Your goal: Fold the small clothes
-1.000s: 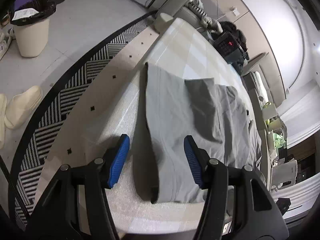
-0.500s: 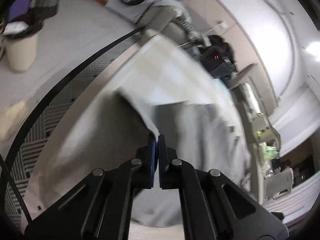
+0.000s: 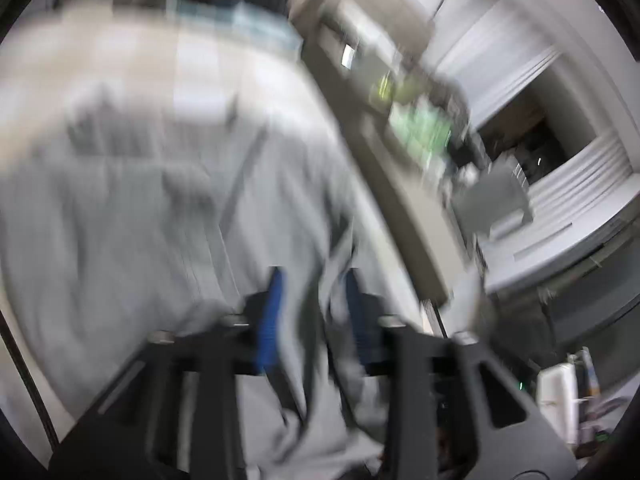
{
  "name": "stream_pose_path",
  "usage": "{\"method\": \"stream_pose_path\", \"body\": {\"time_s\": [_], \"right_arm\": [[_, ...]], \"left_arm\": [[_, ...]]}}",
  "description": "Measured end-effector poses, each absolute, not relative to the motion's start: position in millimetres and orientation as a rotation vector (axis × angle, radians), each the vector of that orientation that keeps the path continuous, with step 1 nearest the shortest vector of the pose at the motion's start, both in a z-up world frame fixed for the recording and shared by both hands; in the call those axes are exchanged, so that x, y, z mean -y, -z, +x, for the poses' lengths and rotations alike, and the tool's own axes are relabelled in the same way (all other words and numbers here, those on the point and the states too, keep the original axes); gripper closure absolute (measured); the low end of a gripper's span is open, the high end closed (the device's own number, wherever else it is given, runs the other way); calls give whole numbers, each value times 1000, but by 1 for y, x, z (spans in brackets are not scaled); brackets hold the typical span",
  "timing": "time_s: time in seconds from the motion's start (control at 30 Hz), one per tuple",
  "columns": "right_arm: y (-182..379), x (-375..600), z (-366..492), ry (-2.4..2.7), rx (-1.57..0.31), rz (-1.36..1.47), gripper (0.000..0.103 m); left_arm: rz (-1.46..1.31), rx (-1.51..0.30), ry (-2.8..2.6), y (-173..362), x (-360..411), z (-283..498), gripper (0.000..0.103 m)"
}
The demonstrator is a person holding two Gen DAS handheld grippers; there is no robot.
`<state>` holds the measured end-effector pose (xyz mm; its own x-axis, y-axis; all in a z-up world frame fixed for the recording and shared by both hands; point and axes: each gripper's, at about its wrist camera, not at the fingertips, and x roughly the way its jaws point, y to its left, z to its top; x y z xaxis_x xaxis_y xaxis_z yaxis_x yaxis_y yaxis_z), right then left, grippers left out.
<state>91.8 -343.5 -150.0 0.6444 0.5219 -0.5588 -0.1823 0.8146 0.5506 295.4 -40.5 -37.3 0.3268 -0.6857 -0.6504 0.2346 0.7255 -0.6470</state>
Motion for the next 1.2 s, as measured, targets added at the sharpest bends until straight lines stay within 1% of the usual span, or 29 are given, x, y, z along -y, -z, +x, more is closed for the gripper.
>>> {"method": "stream_pose_path", "body": {"time_s": [0.03,0.07,0.13,0.17,0.2,0.27,0.33,0.47,0.5,0.53,0.57,0.6,0.63,0.7,0.73,0.77,0.8,0.83,0.87,0.97,1.07,1.2], "right_arm": [[150,344,90,-417,-771,477,91],[149,346,89,-415,-768,476,91],[151,346,89,-416,-771,481,91],[152,348,90,-417,-776,489,91],[155,348,91,-418,-781,497,91],[158,348,93,-422,-796,510,91],[161,347,95,-431,-804,527,91],[162,346,99,-461,-823,569,90],[160,345,99,-464,-823,570,88],[158,345,100,-467,-820,568,81],[157,344,101,-467,-825,565,67],[157,344,104,-468,-826,568,62],[156,343,106,-474,-823,568,60],[156,336,114,-462,-831,535,61],[156,332,119,-439,-837,510,67],[155,328,123,-422,-849,488,76],[155,325,127,-412,-863,484,82],[155,323,130,-415,-867,492,93],[152,321,132,-430,-861,510,99],[139,320,132,-498,-815,593,100],[121,314,133,-559,-778,656,100],[95,284,122,-612,-733,509,100]], "left_arm": [[-519,-1088,656,44,37,291,71],[-521,-1075,652,45,32,286,68],[-532,-1024,596,43,7,269,56],[-546,-1001,578,43,-9,262,48],[-565,-974,539,46,-24,248,44],[-575,-935,405,55,-62,230,42],[-576,-959,294,71,-82,224,41],[-476,-1067,242,106,-75,218,42],[-436,-1021,236,104,-71,213,42],[-396,-1014,235,103,-68,210,42],[-366,-1037,237,105,-62,209,42],[-340,-1053,238,107,-57,208,42],[-304,-1053,235,106,-53,206,42],[-232,-1025,210,97,-46,196,42],[-231,-1008,203,92,-45,192,42],[-236,-987,204,85,-39,189,42],[-243,-968,213,77,-38,182,42],[-240,-947,245,69,-33,177,42],[-228,-931,282,61,-25,173,42],[-174,-886,446,40,6,157,41],[-177,-881,625,26,37,152,40],[-346,-919,787,18,54,171,39]]}}
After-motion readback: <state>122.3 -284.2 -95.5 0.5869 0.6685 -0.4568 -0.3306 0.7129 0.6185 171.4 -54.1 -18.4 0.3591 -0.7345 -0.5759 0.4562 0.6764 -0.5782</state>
